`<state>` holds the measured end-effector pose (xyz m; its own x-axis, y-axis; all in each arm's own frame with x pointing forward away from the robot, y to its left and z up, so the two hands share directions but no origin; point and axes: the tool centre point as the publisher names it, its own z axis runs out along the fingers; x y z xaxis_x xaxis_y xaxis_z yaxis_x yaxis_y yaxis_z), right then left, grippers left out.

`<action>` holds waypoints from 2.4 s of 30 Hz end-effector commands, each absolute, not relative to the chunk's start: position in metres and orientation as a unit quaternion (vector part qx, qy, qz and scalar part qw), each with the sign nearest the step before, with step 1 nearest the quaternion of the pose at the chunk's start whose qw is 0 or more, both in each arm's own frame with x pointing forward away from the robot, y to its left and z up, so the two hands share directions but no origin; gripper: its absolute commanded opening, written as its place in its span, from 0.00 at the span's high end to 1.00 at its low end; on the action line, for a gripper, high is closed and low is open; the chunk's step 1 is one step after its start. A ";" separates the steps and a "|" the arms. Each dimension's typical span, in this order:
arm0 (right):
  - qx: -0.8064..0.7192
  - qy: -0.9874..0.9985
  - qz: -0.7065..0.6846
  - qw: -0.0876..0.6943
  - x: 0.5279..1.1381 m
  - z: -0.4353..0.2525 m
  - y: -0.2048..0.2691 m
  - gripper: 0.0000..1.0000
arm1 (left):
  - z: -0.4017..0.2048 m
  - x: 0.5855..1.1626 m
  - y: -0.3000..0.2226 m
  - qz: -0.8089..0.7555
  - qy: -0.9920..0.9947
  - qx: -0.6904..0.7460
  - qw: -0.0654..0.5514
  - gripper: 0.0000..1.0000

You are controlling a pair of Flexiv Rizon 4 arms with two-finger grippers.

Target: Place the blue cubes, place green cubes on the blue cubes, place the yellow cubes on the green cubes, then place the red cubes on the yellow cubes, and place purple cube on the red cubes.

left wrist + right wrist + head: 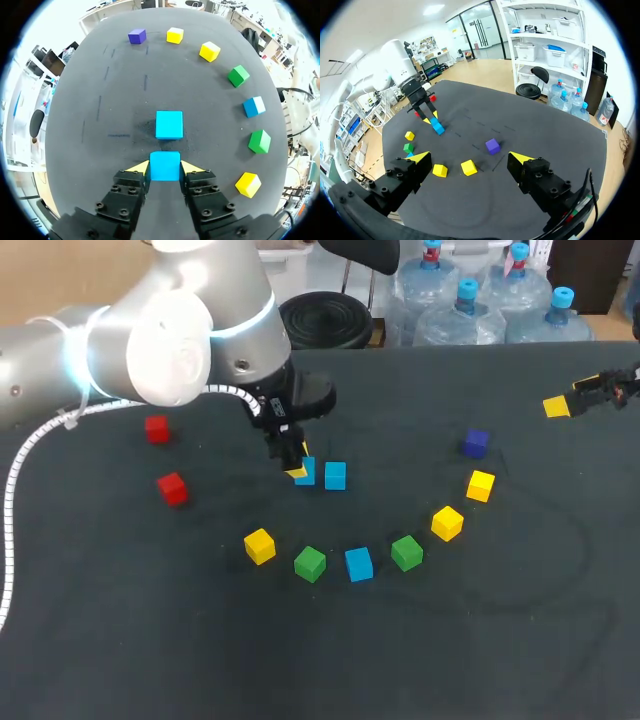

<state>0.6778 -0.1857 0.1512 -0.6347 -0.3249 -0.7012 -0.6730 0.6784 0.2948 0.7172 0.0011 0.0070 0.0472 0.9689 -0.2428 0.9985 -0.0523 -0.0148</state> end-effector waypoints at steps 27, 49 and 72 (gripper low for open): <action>-0.291 0.860 0.278 0.315 0.679 0.150 -0.185 0.00 | 0.004 0.719 0.000 -0.098 0.682 0.721 0.076 1.00; -0.291 0.860 0.278 0.315 0.679 0.150 -0.185 0.00 | 0.002 0.719 0.000 -0.100 0.682 0.721 0.073 1.00; -0.291 0.860 0.278 0.315 0.679 0.150 -0.185 0.00 | 0.002 0.719 0.000 -0.101 0.683 0.720 0.069 0.70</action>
